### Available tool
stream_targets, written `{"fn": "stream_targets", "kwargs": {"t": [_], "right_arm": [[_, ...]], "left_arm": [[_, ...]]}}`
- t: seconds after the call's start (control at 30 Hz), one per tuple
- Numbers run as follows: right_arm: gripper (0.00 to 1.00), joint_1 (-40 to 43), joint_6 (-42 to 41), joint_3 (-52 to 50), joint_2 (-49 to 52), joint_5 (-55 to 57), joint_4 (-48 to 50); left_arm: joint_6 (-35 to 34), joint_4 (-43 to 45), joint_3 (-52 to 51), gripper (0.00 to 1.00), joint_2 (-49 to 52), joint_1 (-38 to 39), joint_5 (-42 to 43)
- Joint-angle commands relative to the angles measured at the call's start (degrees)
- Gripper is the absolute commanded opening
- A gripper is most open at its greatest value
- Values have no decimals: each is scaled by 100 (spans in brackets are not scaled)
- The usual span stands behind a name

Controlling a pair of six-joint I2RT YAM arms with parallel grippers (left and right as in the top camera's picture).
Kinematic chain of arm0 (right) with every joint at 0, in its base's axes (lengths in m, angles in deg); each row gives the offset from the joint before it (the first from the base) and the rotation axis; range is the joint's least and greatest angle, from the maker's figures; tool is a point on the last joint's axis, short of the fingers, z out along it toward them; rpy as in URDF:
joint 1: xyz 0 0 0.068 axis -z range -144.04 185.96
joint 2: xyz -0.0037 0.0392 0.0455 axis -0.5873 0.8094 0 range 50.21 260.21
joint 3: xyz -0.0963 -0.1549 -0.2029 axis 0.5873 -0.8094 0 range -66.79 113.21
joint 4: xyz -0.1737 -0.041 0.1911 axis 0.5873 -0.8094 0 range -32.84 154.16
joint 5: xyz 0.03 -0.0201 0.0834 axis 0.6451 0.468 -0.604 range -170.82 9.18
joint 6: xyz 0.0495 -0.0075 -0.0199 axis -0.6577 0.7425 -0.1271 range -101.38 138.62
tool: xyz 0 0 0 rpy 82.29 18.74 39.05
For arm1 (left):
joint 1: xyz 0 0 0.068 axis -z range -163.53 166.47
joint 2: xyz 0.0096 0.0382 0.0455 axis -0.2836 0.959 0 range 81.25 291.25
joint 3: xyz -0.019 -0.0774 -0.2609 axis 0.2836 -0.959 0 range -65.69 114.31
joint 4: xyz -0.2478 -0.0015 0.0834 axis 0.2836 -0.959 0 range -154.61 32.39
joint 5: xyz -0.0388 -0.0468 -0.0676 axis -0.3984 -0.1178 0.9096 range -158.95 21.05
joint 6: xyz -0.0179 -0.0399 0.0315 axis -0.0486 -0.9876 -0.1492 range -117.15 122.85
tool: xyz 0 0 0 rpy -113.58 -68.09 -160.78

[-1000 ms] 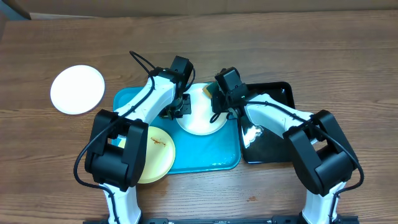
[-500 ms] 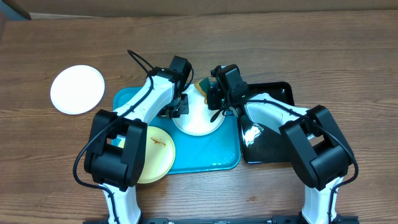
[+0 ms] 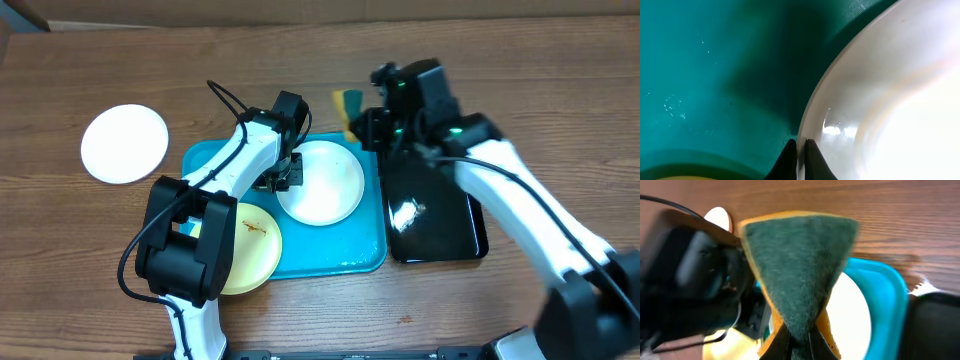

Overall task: Clean dirty plates on tray and stack at the side
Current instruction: 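Carry the sponge back into the black tray with the right gripper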

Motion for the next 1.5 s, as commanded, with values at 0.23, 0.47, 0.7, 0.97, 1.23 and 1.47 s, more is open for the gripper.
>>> {"fn": "stream_targets", "kwargs": {"t": [0.23, 0.47, 0.7, 0.97, 1.23, 1.47], "right_arm": [[4, -219, -168, -57, 94, -79, -922], [4, -796, -1298, -341, 872, 313, -208], [4, -1119, -1408, -376, 1779, 345, 608], [4, -901, -1405, -372, 2096, 940, 566], [4, -396, -1405, -358, 2096, 673, 549], [4, -70, -1231, 81, 1829, -632, 551]], "left_arm": [[151, 68, -52, 5, -33, 7, -157], [153, 48, -52, 4, -33, 7, -68], [153, 44, -52, 4, -33, 7, -15], [153, 42, -52, 4, -33, 7, -7], [155, 2, -52, 4, -33, 7, -9], [153, 0, -52, 4, -33, 7, -7]]}}
